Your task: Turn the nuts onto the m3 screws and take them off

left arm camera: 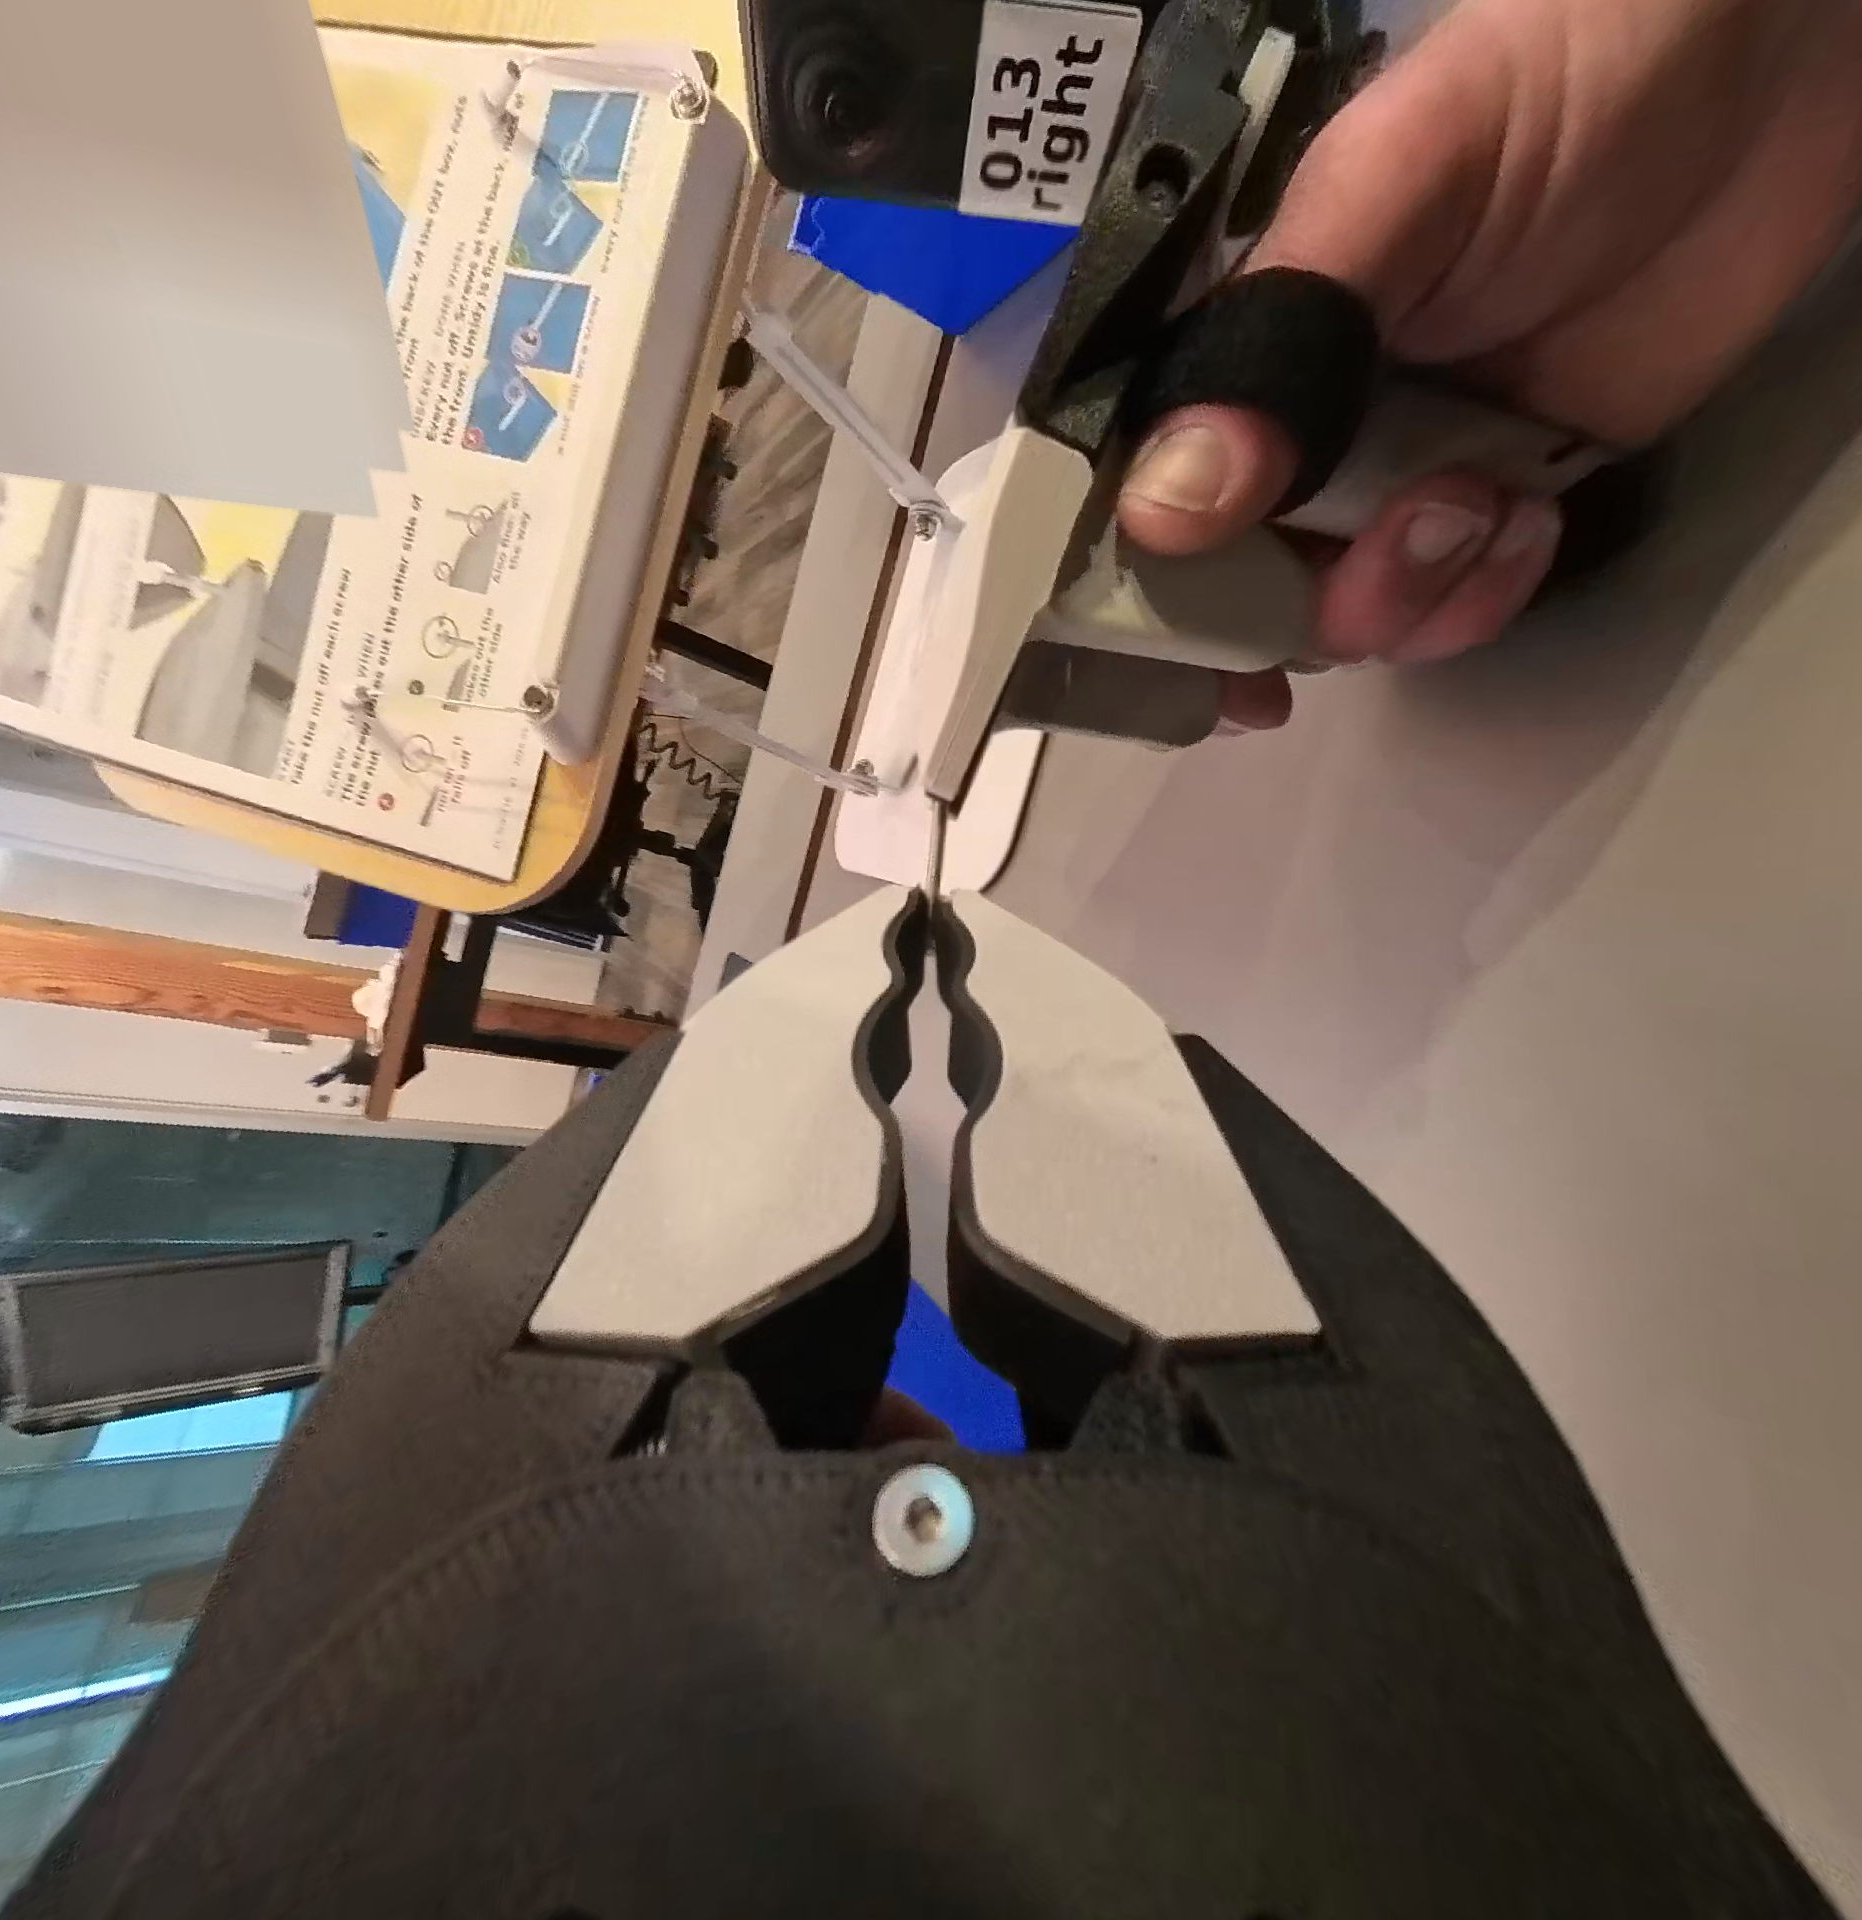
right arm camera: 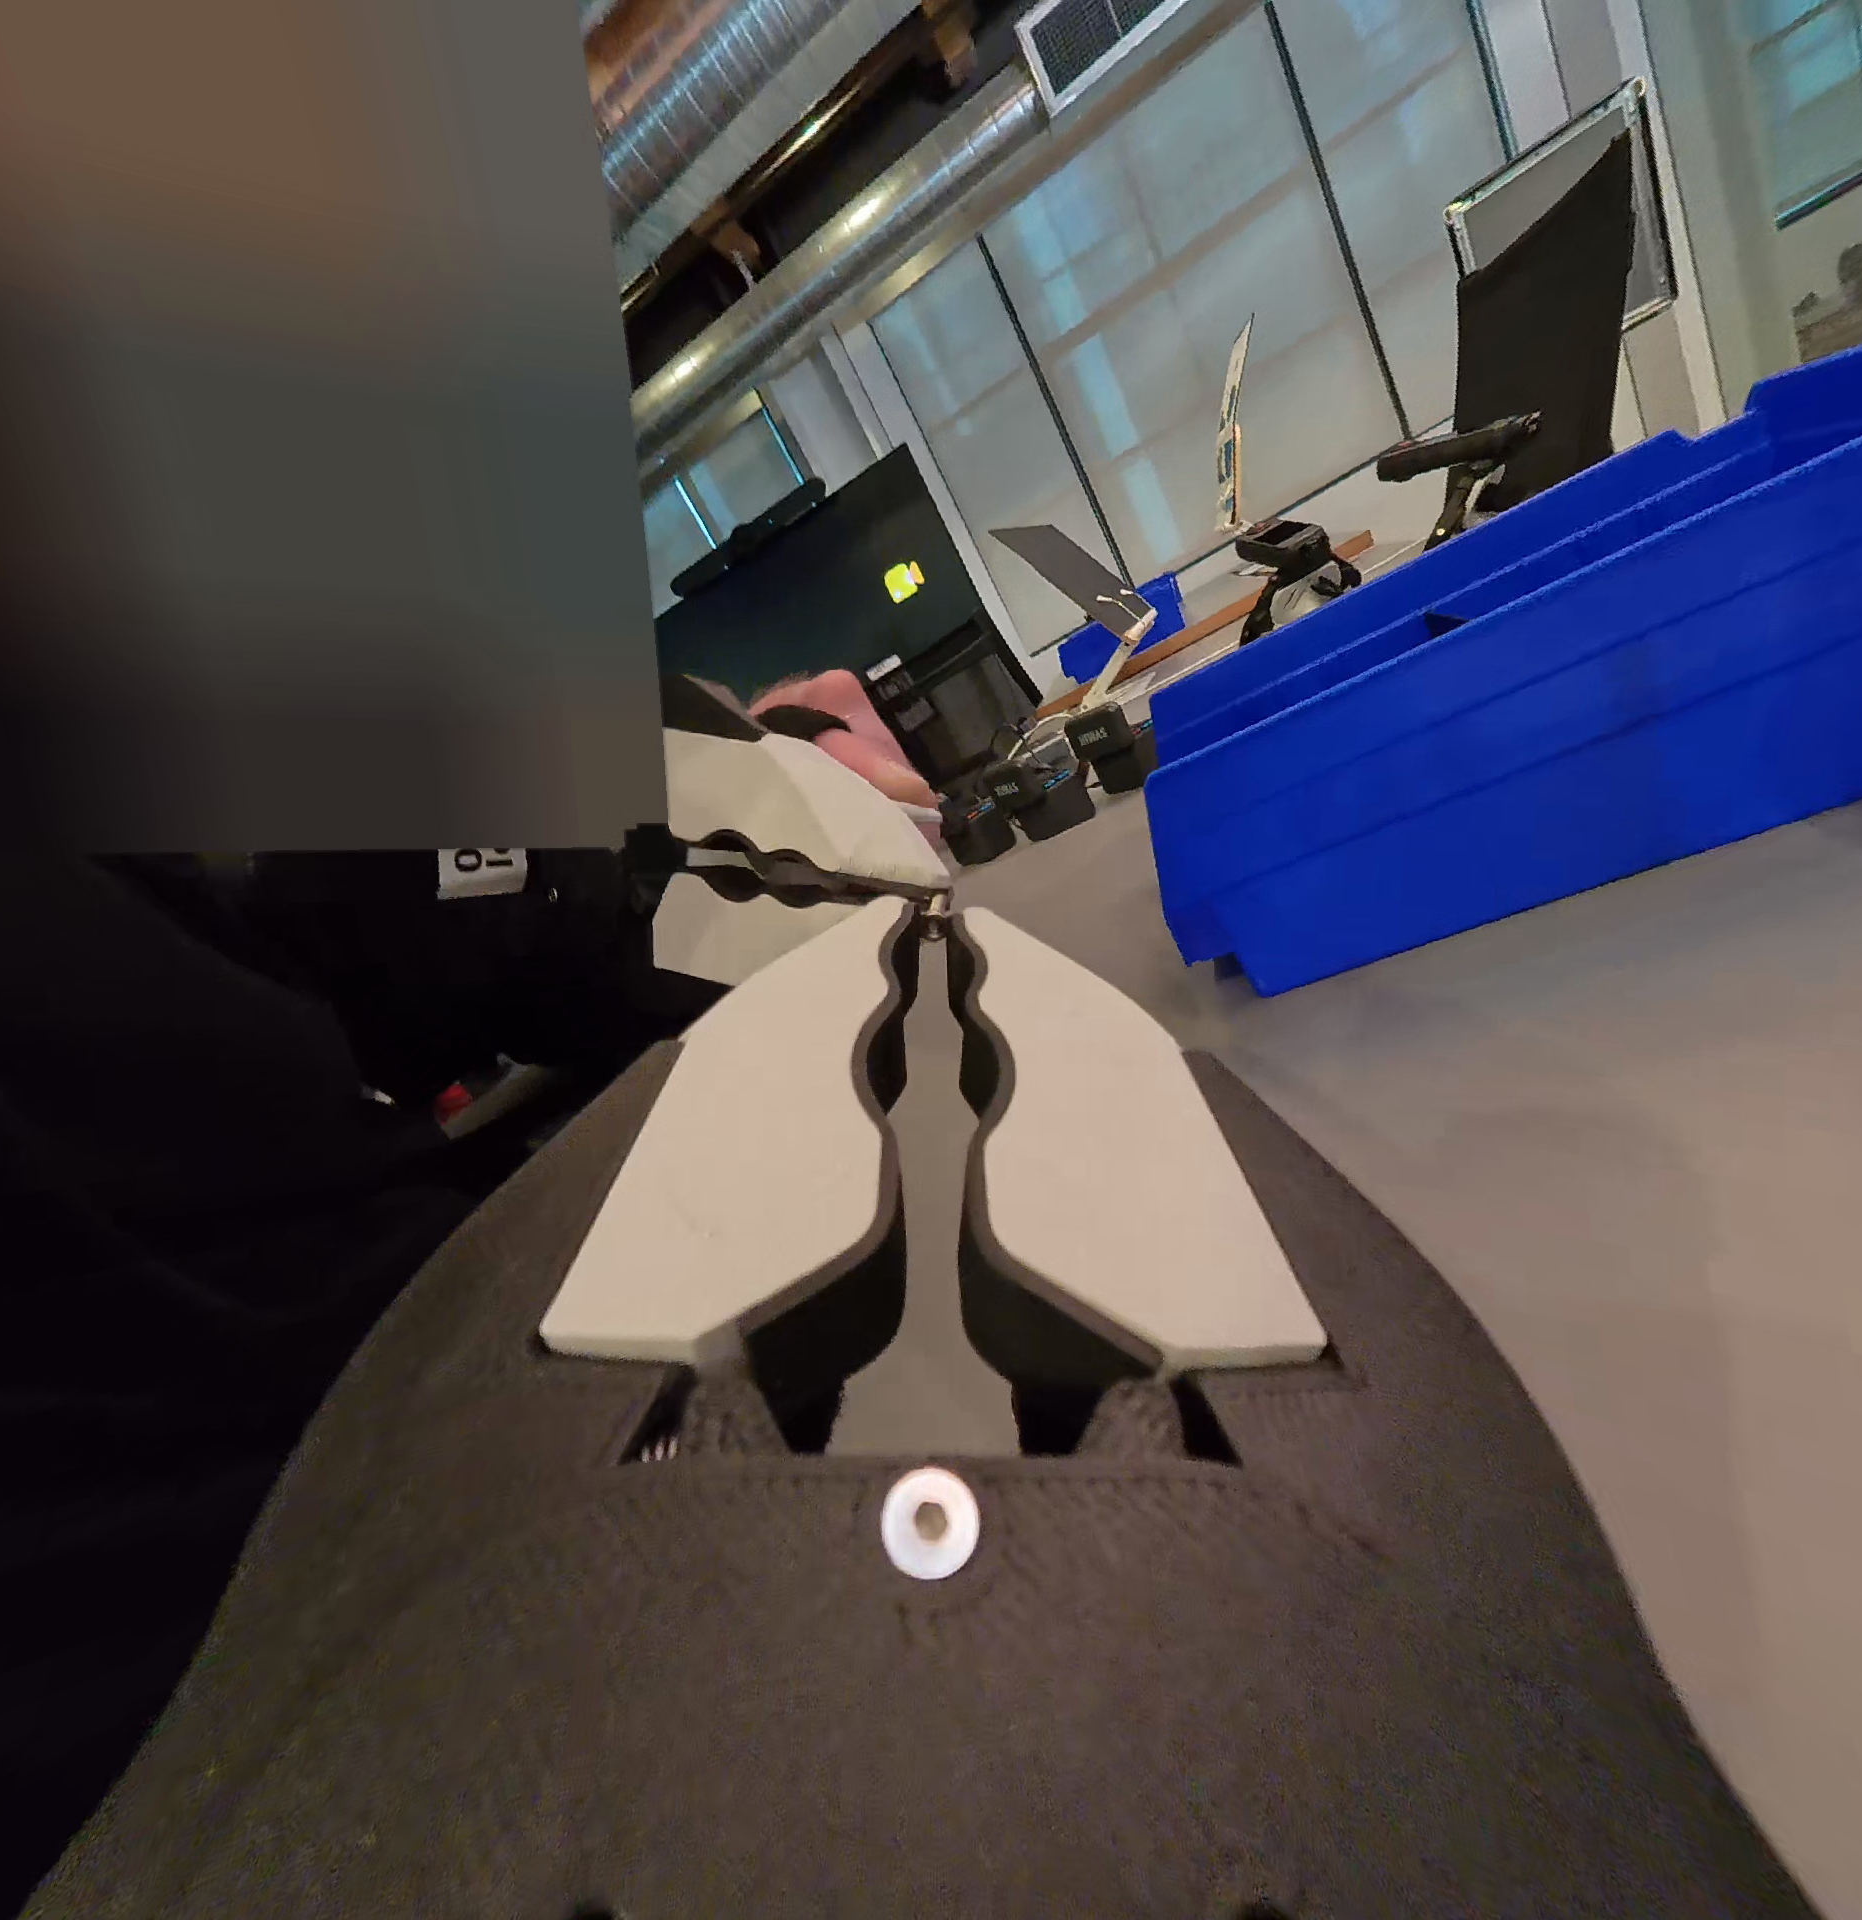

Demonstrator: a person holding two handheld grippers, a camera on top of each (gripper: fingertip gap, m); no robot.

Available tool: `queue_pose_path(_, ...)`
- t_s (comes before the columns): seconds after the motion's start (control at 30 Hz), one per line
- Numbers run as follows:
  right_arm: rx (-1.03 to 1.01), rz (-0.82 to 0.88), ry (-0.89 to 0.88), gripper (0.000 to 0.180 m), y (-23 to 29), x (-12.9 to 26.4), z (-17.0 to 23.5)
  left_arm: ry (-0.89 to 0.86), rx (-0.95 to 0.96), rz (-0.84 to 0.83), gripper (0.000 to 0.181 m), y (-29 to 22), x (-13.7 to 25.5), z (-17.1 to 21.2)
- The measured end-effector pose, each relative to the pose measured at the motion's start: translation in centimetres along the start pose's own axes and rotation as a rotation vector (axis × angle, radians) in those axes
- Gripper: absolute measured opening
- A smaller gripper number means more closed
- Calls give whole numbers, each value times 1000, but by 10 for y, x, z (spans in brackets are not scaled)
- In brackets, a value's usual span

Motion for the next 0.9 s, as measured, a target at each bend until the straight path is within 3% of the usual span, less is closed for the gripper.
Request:
queue_pose_path(0.03, -9, -2, -2, 5, -1, 0, 0, 1, -16, -10, 1, 0, 0, 0)
queue_pose_path(0.9, 5, 7, -33, 10, 0, 1, -3, -10, 1, -29, 1, 3, -6, -1)
Point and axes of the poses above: each gripper's, where its closed fingertips meet, x back along the fingers, z out of its underside, y = z × x across the jaws, the point moved 10 cm from there along x, back along the fingers, and after that the axes turned 9 degrees about z, right-handed, at the moved point
